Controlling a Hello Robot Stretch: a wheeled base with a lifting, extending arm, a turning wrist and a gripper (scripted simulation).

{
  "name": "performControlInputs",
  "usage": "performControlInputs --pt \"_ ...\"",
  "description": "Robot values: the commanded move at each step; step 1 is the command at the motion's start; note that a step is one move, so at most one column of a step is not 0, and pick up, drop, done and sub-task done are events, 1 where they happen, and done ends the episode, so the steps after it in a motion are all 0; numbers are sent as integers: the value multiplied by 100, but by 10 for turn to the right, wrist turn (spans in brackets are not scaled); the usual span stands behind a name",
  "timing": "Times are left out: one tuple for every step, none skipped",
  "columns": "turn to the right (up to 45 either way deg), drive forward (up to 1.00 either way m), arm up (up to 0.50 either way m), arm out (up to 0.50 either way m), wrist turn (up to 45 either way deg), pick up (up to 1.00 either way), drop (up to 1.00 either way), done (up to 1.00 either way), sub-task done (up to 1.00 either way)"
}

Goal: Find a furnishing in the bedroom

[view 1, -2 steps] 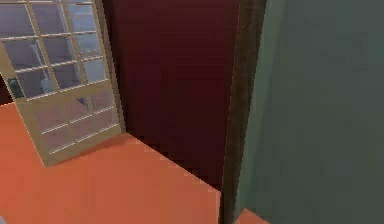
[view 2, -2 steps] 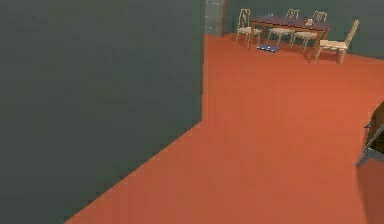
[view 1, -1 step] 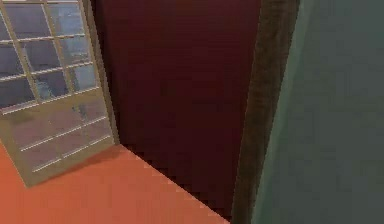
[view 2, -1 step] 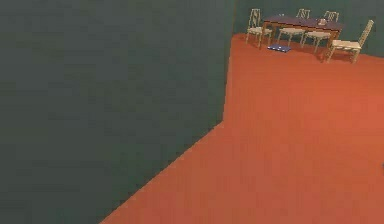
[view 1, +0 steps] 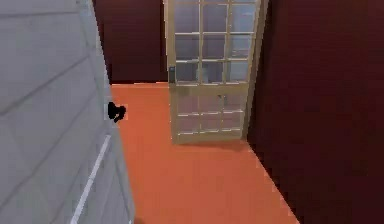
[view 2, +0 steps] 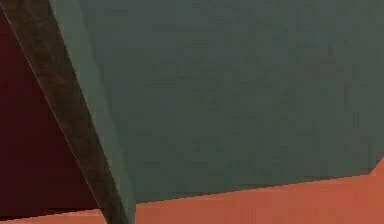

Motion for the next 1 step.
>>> performControlInputs --pt "0 100 0 0 0 0 0 0 0"
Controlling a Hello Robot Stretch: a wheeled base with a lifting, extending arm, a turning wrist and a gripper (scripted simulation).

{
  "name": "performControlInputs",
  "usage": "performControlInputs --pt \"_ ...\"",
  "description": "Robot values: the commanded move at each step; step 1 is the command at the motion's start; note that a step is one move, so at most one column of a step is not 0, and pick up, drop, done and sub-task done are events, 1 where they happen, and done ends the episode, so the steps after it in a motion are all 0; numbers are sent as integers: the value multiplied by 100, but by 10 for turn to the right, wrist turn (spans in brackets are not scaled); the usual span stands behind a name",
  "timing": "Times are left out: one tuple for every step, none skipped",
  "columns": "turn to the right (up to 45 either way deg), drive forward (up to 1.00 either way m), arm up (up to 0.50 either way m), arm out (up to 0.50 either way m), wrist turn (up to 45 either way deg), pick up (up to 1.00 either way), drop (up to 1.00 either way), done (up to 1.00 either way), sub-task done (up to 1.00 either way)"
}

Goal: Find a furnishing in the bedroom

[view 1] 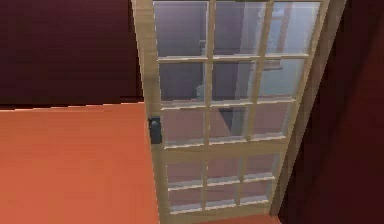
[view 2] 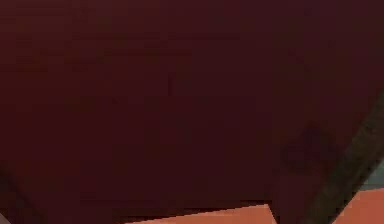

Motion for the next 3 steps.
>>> performControlInputs --pt "-90 0 0 0 0 0 0 0 0" --pt "0 20 0 0 0 0 0 0 0" --pt "-360 0 0 0 0 0 0 0 0"
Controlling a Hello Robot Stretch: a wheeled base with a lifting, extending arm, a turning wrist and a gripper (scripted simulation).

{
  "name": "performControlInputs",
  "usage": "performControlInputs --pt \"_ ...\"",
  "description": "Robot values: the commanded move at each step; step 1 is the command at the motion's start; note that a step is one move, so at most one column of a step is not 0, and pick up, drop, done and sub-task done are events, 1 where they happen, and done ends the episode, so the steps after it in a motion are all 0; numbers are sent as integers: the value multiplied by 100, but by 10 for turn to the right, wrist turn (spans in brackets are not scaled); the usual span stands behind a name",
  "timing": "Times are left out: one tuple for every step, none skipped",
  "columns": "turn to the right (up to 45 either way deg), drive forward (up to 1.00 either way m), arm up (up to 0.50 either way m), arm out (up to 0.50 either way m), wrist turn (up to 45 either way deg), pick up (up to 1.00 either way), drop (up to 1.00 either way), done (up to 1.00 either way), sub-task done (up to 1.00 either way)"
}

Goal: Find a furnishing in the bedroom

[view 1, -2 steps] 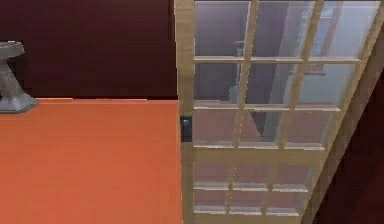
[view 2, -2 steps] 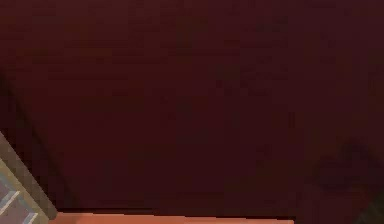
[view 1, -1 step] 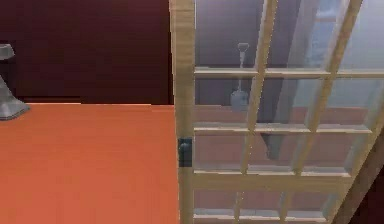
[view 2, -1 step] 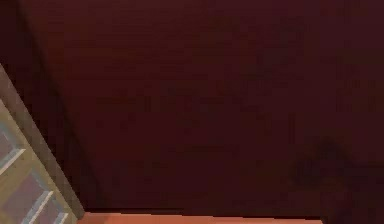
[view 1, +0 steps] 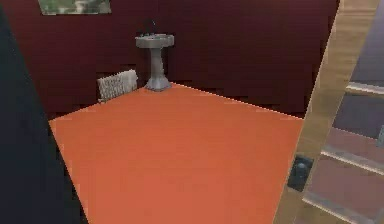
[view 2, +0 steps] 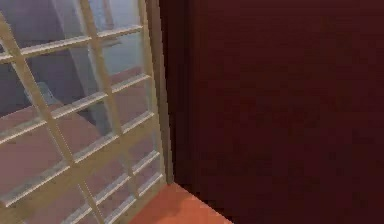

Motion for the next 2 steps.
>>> performControlInputs --pt "0 70 0 0 0 0 0 0 0" --pt "450 0 0 0 0 0 0 0 0"
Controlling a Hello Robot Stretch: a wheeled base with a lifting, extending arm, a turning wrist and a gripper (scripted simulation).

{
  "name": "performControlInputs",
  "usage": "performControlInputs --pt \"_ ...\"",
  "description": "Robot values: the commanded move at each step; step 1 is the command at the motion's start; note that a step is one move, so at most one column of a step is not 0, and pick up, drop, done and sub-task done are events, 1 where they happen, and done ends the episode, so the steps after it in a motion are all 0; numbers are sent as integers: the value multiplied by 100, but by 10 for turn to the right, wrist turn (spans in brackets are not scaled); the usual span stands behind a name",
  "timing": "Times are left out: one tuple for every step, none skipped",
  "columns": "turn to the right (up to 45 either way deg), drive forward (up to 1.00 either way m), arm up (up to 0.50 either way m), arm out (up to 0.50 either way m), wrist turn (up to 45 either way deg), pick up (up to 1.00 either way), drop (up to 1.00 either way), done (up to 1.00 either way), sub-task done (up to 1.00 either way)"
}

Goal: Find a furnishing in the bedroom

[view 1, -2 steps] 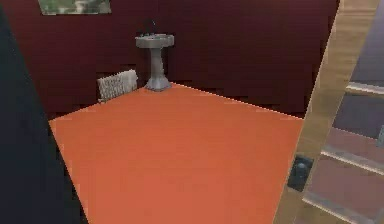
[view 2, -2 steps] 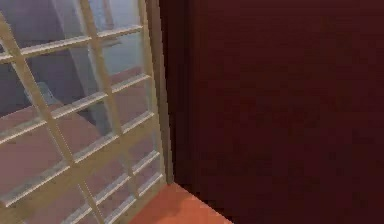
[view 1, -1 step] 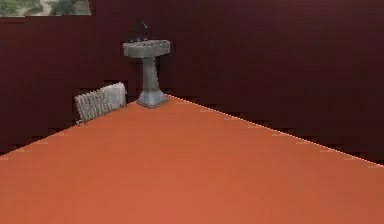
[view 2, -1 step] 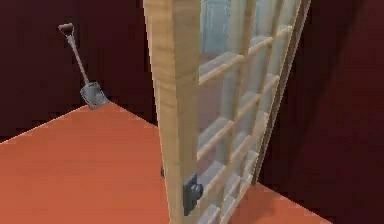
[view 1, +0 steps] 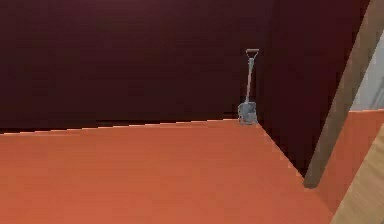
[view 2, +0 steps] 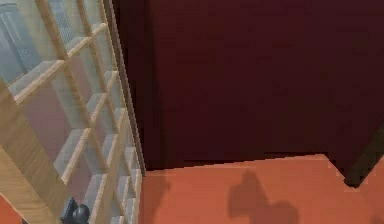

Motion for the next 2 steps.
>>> performControlInputs --pt "90 0 0 0 0 0 0 0 0" --pt "0 70 0 0 0 0 0 0 0"
